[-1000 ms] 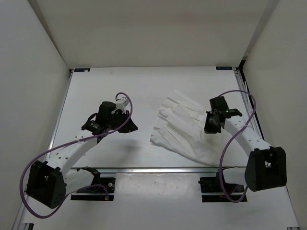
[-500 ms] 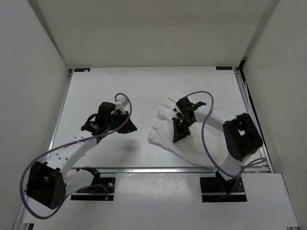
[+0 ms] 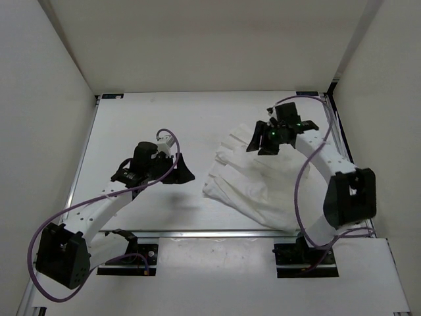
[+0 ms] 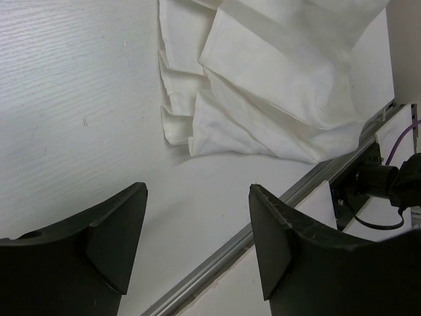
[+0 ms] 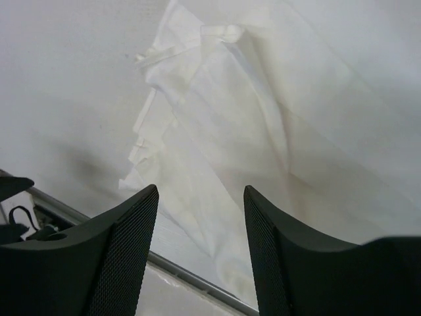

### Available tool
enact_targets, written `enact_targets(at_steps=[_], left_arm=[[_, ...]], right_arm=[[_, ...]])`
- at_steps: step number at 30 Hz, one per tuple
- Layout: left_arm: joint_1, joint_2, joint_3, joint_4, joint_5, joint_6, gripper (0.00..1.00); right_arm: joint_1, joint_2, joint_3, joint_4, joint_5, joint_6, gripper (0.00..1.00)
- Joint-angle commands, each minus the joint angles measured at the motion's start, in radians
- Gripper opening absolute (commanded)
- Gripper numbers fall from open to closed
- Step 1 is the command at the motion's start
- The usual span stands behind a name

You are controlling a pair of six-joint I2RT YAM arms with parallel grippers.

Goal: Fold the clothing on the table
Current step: Flatten the skirt out

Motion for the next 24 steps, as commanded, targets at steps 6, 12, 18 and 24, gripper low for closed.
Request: enact_targets(at_steps=[6,12,18,24], left_arm=[[-0.091,0.038,-0.092,0.158,-0.012,-0.063,0.99],[-0.138,0.078,-0.111,0.243,-0.107,-0.118,0.96],[-0.150,0.172,-0.115,0.278,-0.210,-0.132,0.85],[-0.179,0.302,-0.094,0.401,-0.192,-0.210,0.80]], right_arm=[[-0.103,-0.334,-0.268,-0.160,0.187,-0.061,0.61],[-0.212,-0.529,-0.380,-0.170,0.182,-0.055,0.61],[-0.278,-0.624,-0.370,-0.216,0.196,-0.072,0.61],[-0.305,-0.694,-0.356,-0.257,0.243,-0.079,0.61]])
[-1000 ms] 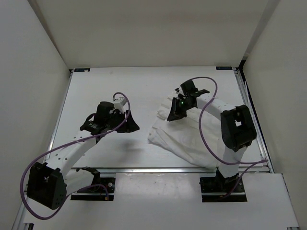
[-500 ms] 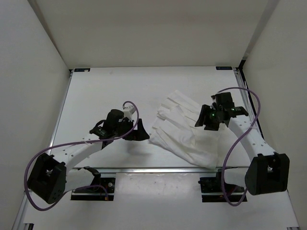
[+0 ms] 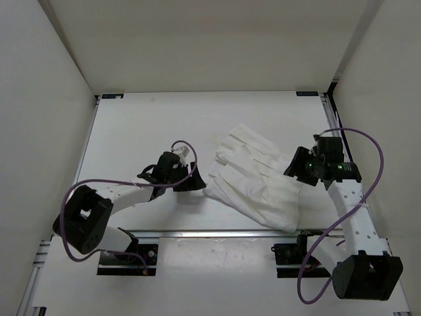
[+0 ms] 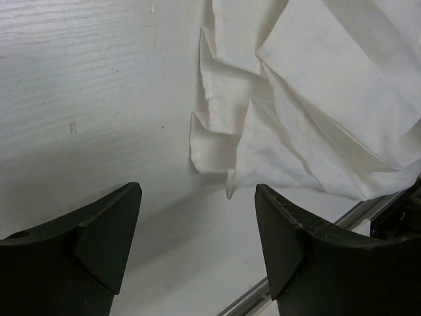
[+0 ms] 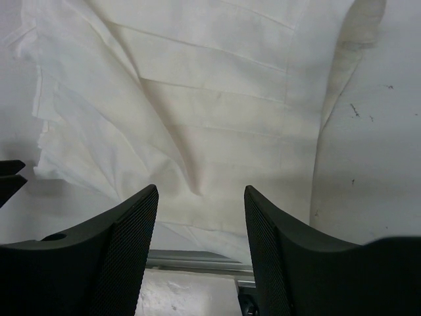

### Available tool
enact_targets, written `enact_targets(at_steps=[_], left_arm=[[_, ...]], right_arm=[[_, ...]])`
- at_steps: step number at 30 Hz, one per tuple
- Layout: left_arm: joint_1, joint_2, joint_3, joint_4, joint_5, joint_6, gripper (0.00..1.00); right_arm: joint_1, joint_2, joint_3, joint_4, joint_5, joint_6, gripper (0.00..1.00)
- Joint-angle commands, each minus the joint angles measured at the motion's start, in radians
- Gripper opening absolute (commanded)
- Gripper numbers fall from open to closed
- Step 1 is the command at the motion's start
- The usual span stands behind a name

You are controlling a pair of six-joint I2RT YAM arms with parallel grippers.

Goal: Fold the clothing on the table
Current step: Flatten the skirt out

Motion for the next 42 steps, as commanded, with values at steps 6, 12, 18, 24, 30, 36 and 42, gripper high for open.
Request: enact_targets(at_steps=[6,12,18,24,30,36,42], left_arm=[[-0.065,0.118,0.055,0.159,0.047,-0.102,0.79],[-0.128,0.224,0.113,0.173,0.074,-0.111,0.01],[0.053,0.128,0.096,0.081,0.062,-0.071,0.00],[0.370,0.101,0.238,-0.200,-0.024,0.154,0.00],[0.394,0.175,0.320,-0.174,0.007,0.188,0.69],[0.198,0.089,0.411,-0.362,-0.025,0.285,0.99],[0.003,-0.052,0.241,-0.426,-0.104,0.306,0.99]], right_arm=[[-0.013,-0.063,0.014,-0.078,0.064,-0.029,0.60],[-0.045,-0.077,0.011,-0.075,0.070,-0.033,0.58],[-0.046,-0.087,0.014,-0.074,0.070,-0.032,0.56],[-0.043,-0.075,0.001,-0.054,0.043,-0.021,0.56],[-0.027,-0.041,0.018,-0.046,0.038,-0.017,0.56],[0.032,-0.017,0.005,-0.049,0.039,-0.023,0.56],[0.061,0.008,-0.025,0.008,0.019,0.009,0.55]])
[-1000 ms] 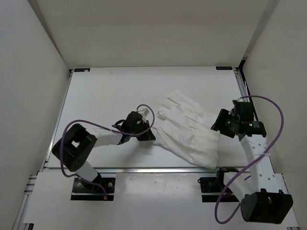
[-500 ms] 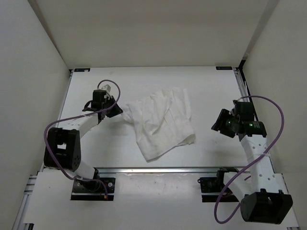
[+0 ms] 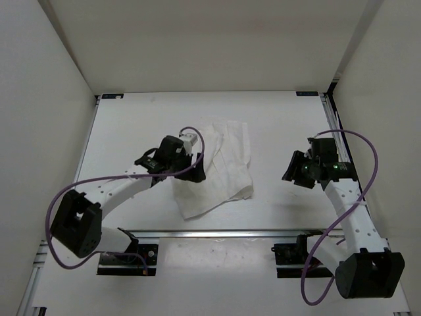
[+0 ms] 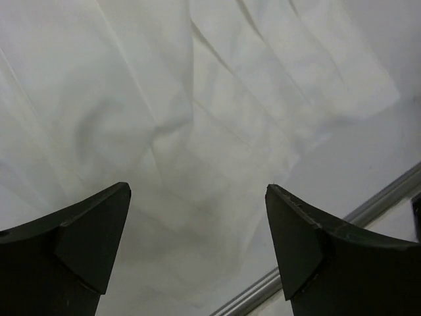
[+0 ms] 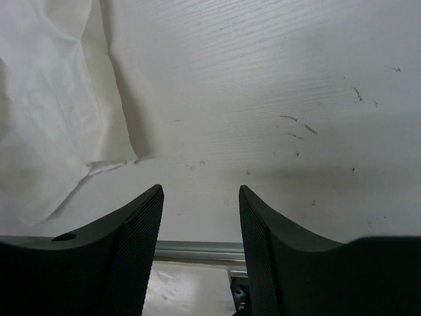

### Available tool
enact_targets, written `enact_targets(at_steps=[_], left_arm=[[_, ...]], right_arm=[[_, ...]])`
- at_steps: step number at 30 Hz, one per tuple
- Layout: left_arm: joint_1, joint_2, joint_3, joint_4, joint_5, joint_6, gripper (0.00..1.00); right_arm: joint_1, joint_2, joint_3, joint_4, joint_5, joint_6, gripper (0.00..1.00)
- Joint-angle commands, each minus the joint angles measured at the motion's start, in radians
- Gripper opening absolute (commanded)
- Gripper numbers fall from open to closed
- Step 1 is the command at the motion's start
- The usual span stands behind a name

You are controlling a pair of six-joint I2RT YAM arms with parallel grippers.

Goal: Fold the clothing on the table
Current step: Flatten the skirt out

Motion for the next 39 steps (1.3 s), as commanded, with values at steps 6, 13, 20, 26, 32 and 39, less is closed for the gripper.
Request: enact_targets(at_steps=[6,13,20,26,32,39], left_arm=[[0.049,-0.205,-0.173,-0.102,-0.034,0.033,0.72],[-0.007,-0.175,-0.196,-0.064,-0.140,-0.137,0.70],[-0.016,-0.136,-0.155,-0.099,-0.304,-0.294,0.66],[-0.079,-0.078,-0.130,-0.087,-0.350,-0.360,0.63],[-0.106,-0.105,-0.071,-0.119,-0.369,-0.397,0.60],[-0.074,-0.106,-0.080,-0.136,-0.355,-0.409,0.57]], right_arm=[[0.061,0.044,-0.011,0.073,-0.009,0.043,0.55],[0.094,0.042,-0.011,0.076,-0.001,0.065,0.55],[0.078,0.021,-0.010,0.047,-0.004,0.045,0.55],[0.093,0.016,-0.034,0.053,-0.009,0.062,0.55],[0.098,-0.001,-0.051,0.055,-0.008,0.054,0.55],[0.036,-0.025,-0.054,0.041,-0.021,0.019,0.55]])
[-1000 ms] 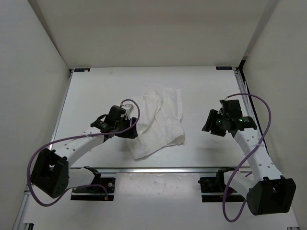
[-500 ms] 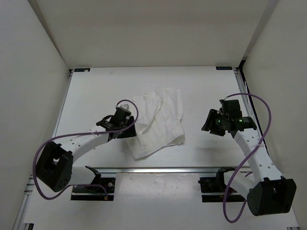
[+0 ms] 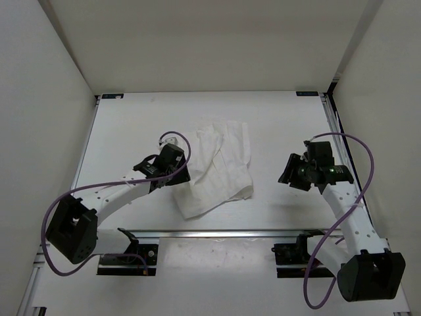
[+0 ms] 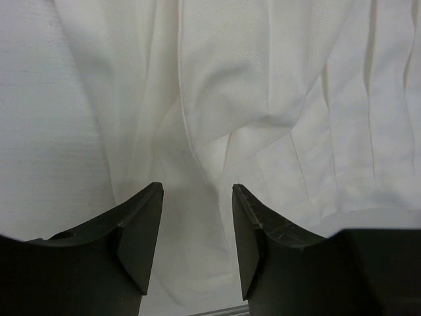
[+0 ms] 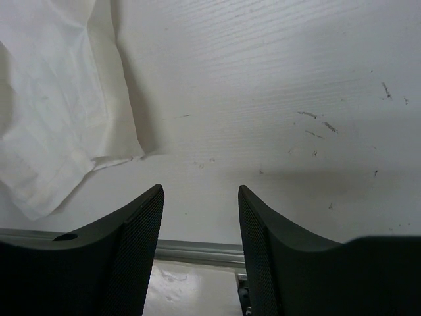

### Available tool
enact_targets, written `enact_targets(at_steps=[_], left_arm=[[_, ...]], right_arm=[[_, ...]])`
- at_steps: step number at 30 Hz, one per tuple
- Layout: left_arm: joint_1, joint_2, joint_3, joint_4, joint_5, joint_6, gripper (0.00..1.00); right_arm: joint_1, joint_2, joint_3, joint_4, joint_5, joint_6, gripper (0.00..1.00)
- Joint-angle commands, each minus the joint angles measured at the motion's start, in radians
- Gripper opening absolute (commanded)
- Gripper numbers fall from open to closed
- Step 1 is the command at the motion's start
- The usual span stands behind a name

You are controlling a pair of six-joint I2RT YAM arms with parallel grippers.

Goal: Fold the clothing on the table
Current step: Flatten the skirt out

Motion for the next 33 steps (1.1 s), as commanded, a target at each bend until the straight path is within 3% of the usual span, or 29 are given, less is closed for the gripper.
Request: enact_targets(at_steps=[1,14,16,17,18,19,22,28,30,33], left_arm=[[-0.002,0.025,0.019,-0.018,-0.018,-0.013,0.57],[-0.076,0.163,0.042,0.044,-0.072,-0.007,0.49],[-0.074,0.175,0.037,0.047,-0.070,-0.003,0.37],[-0.076,0.180,0.034,0.059,-0.063,0.004,0.08],[-0.079,0.178,0.054,0.061,-0.053,0.011,0.00],[-0.079,0.185,0.062,0.062,-0.046,0.014,0.00],[-0.110,0.182,0.206,0.012,0.000,0.059,0.00],[-0.164,0.296,0.759,-0.148,0.055,0.186,0.00],[-0.147,0.396,0.960,-0.156,0.176,0.180,0.00],[-0.118,0.439,1.077,-0.099,0.293,0.151,0.00]], right_arm=[[-0.023,-0.015,0.010,-0.019,-0.016,-0.035,0.55],[-0.026,-0.029,0.011,-0.022,-0.004,-0.043,0.55],[-0.033,-0.035,0.011,-0.020,-0.010,-0.046,0.55],[-0.034,-0.036,0.011,-0.023,-0.013,-0.049,0.55],[-0.040,-0.041,0.008,-0.019,-0.015,-0.049,0.53],[-0.037,-0.047,0.005,-0.013,-0.019,-0.044,0.52],[-0.031,-0.044,-0.018,0.006,-0.026,-0.026,0.51],[0.017,-0.038,-0.050,0.072,-0.042,0.023,0.51],[0.012,-0.041,-0.059,0.078,-0.044,0.026,0.50],[-0.011,-0.043,-0.061,0.082,-0.050,0.032,0.51]])
